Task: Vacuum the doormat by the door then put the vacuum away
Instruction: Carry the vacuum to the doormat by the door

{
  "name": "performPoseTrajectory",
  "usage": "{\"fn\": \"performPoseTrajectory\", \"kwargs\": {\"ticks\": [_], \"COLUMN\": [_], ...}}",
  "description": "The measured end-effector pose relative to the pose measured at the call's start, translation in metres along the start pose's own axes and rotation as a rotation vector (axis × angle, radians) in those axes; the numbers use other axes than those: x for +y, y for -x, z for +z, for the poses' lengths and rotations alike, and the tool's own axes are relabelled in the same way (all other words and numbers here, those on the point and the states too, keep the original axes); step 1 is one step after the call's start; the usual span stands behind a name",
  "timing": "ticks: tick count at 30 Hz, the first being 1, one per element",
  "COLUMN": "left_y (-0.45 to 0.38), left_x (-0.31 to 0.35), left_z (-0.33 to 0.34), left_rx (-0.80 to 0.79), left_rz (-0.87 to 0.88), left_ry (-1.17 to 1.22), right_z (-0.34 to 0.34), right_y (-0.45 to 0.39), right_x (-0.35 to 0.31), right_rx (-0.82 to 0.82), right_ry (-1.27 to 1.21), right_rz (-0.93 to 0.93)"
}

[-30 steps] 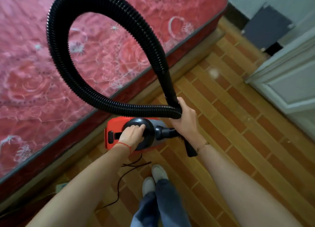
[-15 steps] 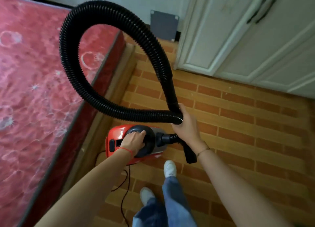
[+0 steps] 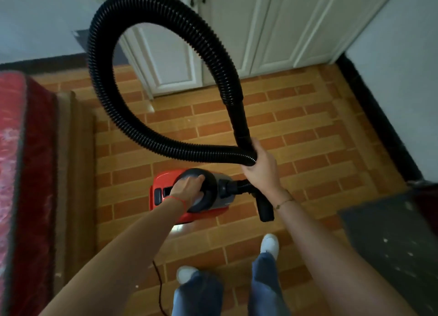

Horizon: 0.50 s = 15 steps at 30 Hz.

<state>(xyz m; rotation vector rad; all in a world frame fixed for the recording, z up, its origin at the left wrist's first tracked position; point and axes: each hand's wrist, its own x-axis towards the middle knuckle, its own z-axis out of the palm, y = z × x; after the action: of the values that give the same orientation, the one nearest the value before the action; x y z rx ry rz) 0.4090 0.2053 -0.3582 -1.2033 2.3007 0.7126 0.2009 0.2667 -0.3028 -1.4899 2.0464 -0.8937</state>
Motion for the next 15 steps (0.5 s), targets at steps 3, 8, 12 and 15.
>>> {"fn": "performPoseTrajectory", "kwargs": {"ticks": [3, 8, 12, 15], "left_y": [-0.023, -0.064, -0.101, -0.133], "left_x": [0.057, 0.152, 0.229, 0.279], "left_z": [-0.009, -0.022, -0.031, -0.035], "left_rx": [-0.015, -0.032, -0.041, -0.04], "left_rz": [0.051, 0.143, 0.181, 0.212], "left_ry": [-0.054, -0.145, -0.197, -0.23], "right_z": [-0.046, -0.126, -0.191, -0.23], "right_y": [0.005, 0.011, 0.008, -0.001], "right_x": [0.041, 0.111, 0.167, 0.208], "right_rx": [0.057, 0.129, 0.182, 0.221], "right_ry": [-0.02, -0.067, -0.084, -0.101], "right_rz": [0.033, 0.09, 0.147, 0.189]}}
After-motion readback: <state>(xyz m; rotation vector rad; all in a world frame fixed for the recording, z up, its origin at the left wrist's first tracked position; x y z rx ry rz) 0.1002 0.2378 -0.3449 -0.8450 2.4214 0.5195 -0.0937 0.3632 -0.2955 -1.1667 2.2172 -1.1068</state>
